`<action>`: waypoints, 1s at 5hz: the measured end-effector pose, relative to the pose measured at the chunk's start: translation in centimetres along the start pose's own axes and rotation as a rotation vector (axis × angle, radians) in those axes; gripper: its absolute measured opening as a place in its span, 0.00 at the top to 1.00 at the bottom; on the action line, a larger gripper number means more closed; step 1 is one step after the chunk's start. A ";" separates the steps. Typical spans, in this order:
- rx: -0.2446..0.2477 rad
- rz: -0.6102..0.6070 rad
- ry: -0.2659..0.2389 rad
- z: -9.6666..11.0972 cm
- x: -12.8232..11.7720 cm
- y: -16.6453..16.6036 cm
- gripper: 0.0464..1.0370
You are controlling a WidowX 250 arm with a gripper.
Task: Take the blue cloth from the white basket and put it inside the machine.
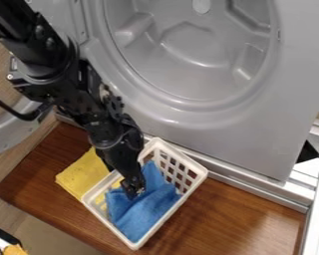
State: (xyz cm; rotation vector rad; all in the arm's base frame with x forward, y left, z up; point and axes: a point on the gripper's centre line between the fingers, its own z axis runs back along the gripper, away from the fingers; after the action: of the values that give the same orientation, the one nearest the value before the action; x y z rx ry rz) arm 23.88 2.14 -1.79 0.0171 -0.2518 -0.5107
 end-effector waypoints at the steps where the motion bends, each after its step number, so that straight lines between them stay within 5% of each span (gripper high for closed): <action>1: 0.038 0.001 -0.028 1.7 0.1 0.1 0.04; 3: 0.063 0.007 -0.100 4.2 0.4 0.1 0.04; 5: -0.019 -0.027 -0.077 1.3 0.7 -1.0 0.04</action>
State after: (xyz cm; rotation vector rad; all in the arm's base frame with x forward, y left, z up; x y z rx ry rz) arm 23.71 1.00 -0.43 -0.0182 -0.3227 -0.5412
